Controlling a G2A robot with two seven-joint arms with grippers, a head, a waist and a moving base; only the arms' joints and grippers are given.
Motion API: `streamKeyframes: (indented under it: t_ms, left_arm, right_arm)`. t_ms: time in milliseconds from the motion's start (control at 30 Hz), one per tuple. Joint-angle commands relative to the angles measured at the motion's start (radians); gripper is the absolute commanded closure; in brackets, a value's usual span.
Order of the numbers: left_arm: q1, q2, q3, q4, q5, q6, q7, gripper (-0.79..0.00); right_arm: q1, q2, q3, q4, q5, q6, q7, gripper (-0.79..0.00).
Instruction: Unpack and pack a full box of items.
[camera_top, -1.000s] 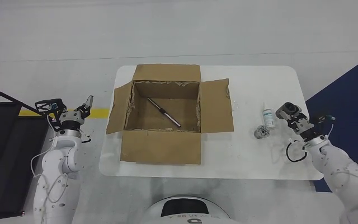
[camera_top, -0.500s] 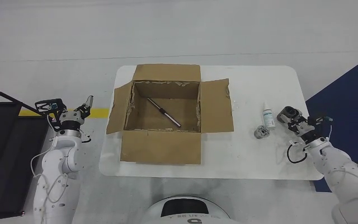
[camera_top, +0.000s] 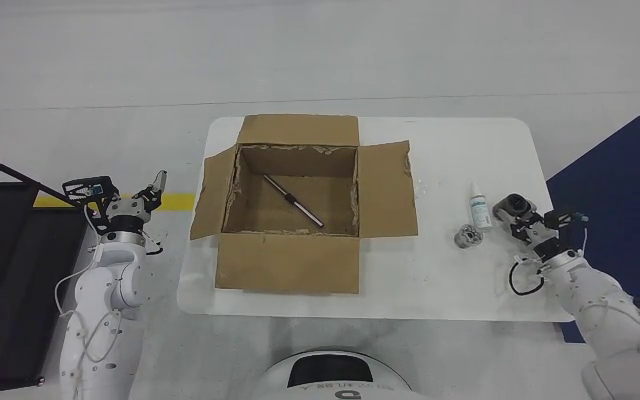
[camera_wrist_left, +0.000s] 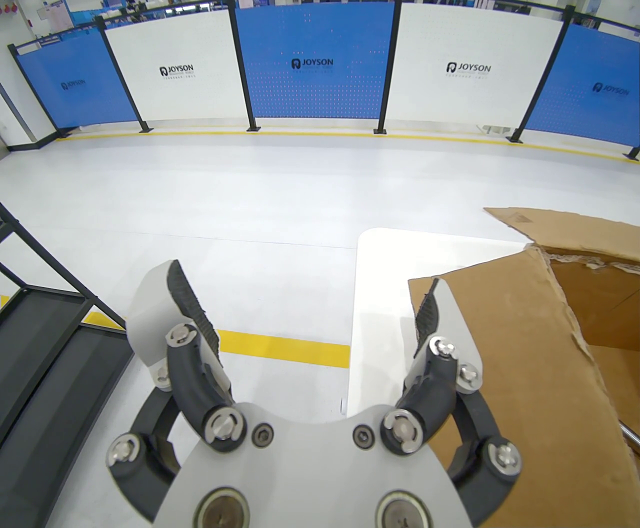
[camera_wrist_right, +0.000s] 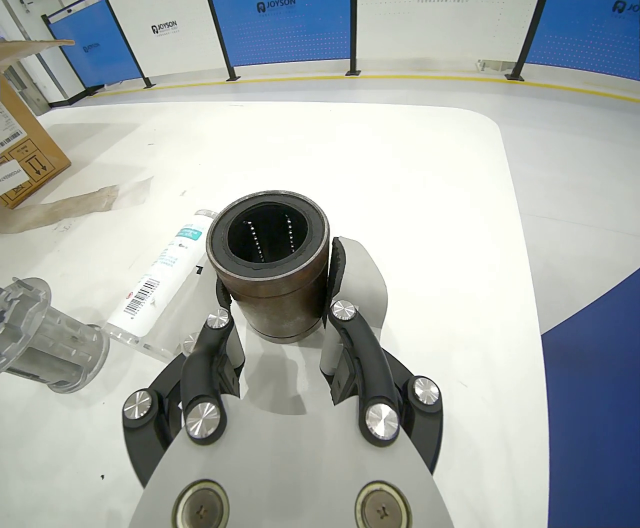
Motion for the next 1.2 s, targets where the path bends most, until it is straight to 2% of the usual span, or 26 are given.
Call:
streamKeyframes:
  t_ms: [0, 167, 300, 433, 533, 1000, 1100, 1167]
  left_arm:
    - [0.0, 0.0, 0.0, 0.0, 0.0, 0.0, 0.0, -0.785]
    - [0.0, 0.0, 0.0, 0.0, 0.0, 0.0, 0.0, -0.785]
    - [0.0, 0.0, 0.0, 0.0, 0.0, 0.0, 0.0, -0.785]
    - [0.0, 0.0, 0.0, 0.0, 0.0, 0.0, 0.0, -0.785]
    - [0.0, 0.0, 0.0, 0.0, 0.0, 0.0, 0.0, -0.785]
    - [0.0, 0.0, 0.0, 0.0, 0.0, 0.0, 0.0, -0.785]
    - [0.0, 0.0, 0.0, 0.0, 0.0, 0.0, 0.0, -0.785]
    - [0.0, 0.0, 0.0, 0.0, 0.0, 0.0, 0.0, -0.785]
  right_arm:
    - [0.0, 0.003, 0.003, 0.009, -0.011, -0.016, -0.027, -0.785]
    - [-0.005, 0.016, 0.012, 0.013, -0.042, -0.045, -0.088, -0.785]
    - [-0.024, 0.038, 0.045, -0.041, -0.007, -0.067, -0.066, -0.785]
    - [-0.065, 0.074, 0.111, -0.156, 0.075, -0.119, -0.014, -0.785]
    - [-0.103, 0.099, 0.178, -0.212, 0.191, -0.222, 0.088, -0.785]
    - [-0.102, 0.099, 0.178, -0.224, 0.189, -0.219, 0.091, -0.785]
    - [-0.106, 0.105, 0.191, -0.409, 0.112, -0.194, 0.067, -0.785]
    - [-0.113, 0.112, 0.199, -0.525, 0.029, -0.117, 0.1, -0.785]
